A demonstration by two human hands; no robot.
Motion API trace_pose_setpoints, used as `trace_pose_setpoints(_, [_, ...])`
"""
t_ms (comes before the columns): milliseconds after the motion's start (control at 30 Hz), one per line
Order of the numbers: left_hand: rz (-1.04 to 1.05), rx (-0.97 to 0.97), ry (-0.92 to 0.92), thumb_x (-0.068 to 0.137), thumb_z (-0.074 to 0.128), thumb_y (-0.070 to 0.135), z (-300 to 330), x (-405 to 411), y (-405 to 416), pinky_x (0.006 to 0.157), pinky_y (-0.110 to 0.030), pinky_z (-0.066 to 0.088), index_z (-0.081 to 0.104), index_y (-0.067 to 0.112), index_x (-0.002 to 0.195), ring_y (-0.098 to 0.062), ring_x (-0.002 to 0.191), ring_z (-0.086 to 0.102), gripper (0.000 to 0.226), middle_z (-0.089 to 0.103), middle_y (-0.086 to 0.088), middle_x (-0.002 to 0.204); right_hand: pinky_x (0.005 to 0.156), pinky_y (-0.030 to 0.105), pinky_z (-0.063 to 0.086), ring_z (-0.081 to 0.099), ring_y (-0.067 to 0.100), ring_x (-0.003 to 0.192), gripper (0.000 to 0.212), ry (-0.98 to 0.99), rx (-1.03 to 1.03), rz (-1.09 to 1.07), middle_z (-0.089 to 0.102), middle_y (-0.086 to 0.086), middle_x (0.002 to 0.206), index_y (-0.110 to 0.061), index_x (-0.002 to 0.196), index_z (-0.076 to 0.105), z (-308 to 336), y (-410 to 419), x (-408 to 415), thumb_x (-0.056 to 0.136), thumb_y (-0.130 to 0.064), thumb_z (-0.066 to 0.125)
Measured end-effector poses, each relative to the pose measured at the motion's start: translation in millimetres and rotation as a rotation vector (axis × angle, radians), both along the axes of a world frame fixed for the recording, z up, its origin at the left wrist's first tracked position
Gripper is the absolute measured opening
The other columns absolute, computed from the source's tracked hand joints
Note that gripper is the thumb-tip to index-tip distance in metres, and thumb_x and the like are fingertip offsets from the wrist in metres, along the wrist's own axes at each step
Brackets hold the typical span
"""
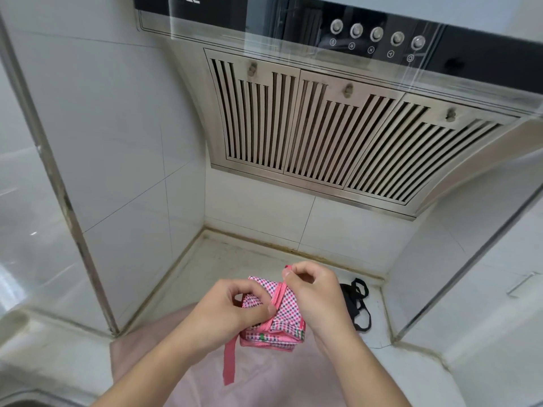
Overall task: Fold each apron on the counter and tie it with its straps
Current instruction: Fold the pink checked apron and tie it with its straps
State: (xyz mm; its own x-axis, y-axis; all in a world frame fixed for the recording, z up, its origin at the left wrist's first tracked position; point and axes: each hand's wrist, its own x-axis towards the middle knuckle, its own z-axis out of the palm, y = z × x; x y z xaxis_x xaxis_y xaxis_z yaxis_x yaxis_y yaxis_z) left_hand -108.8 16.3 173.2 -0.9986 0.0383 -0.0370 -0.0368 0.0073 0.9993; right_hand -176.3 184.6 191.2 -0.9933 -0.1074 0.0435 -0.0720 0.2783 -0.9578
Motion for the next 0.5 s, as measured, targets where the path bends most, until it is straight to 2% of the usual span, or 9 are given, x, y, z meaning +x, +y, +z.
trace_pose_setpoints(100, [0.038, 0.028, -0.025, 0.094, 0.077, 0.011, -2.1, -0.8, -2.0, 0.05, -0.021, 0.043, 0.073, 0.003, 0.089, -0.014, 0.054, 0.055, 0.011, 0.064, -0.004, 0.066, 0.072, 0.023, 0.049, 0.065, 0.01, 0.077, 0.016, -0.038, -0.169, -0.071, 0.073, -0.003, 0.077, -0.013, 0.08, 0.074, -1.9, 4.4, -1.2, 0.096, -0.014, 0.072])
trace_pose_setpoints(167, [0.127, 0.063, -0.044, 0.095, 0.076, 0.015, -9.9, -4.0, -5.9, 0.053, -0.025, 0.045, 0.074, 0.006, 0.087, -0.02, 0.058, 0.054, 0.012, 0.063, -0.008, 0.068, 0.077, 0.025, 0.048, 0.063, 0.011, 0.079, 0.014, 0.014, -0.257, -0.072, 0.072, 0.001, 0.079, -0.01, 0.083, 0.073, 2.3, 7.9, 3.1, 0.096, -0.011, 0.071])
trace_pose_setpoints(233, [0.226, 0.04, -0.054, 0.095, 0.077, 0.02, -16.8, -7.4, -11.2, 0.061, -0.028, 0.045, 0.075, 0.012, 0.085, -0.022, 0.064, 0.056, 0.013, 0.065, -0.009, 0.072, 0.086, 0.035, 0.048, 0.062, 0.019, 0.085, 0.008, 0.037, -0.4, 0.017, 0.07, 0.012, 0.085, -0.006, 0.087, 0.072, 8.2, 12.1, 10.3, 0.091, -0.012, 0.074])
trace_pose_setpoints(300, [0.299, 0.085, -0.053, 0.094, 0.078, 0.021, -20.7, -10.1, -15.7, 0.06, -0.028, 0.044, 0.076, 0.014, 0.084, -0.024, 0.066, 0.057, 0.012, 0.065, -0.011, 0.073, 0.088, 0.037, 0.048, 0.06, 0.026, 0.085, 0.014, 0.001, -0.577, 0.145, 0.065, 0.018, 0.081, 0.001, 0.09, 0.066, 14.3, 18.7, 21.1, 0.091, -0.013, 0.065])
trace_pose_setpoints(367, [0.37, 0.156, -0.056, 0.094, 0.078, 0.02, -20.9, -13.5, -21.8, 0.058, -0.028, 0.044, 0.075, 0.014, 0.083, -0.026, 0.064, 0.056, 0.012, 0.062, -0.018, 0.071, 0.081, 0.034, 0.049, 0.058, 0.03, 0.073, 0.013, -0.108, -0.702, 0.251, 0.052, 0.019, 0.068, 0.0, 0.087, 0.058, 16.8, 23.4, 32.6, 0.096, -0.009, 0.056])
trace_pose_setpoints(433, [0.404, 0.202, -0.049, 0.092, 0.081, 0.022, -17.9, -16.6, -28.9, 0.065, -0.034, 0.047, 0.076, 0.014, 0.086, -0.029, 0.066, 0.058, 0.012, 0.063, -0.026, 0.076, 0.069, 0.034, 0.043, 0.045, 0.026, 0.058, 0.017, -0.208, -0.749, 0.309, 0.038, 0.009, 0.058, -0.004, 0.082, 0.056, 7.0, 27.5, 39.0, 0.095, -0.012, 0.063])
trace_pose_setpoints(500, [0.41, 0.256, -0.033, 0.09, 0.082, 0.022, -11.0, -18.8, -32.9, 0.071, -0.039, 0.047, 0.076, 0.014, 0.087, -0.029, 0.073, 0.059, 0.011, 0.066, -0.021, 0.084, 0.06, 0.034, 0.028, 0.03, 0.02, 0.054, 0.022, -0.244, -0.685, 0.323, 0.028, 0.002, 0.057, -0.007, 0.078, 0.06, -10.3, 29.6, 39.7, 0.085, -0.022, 0.075])
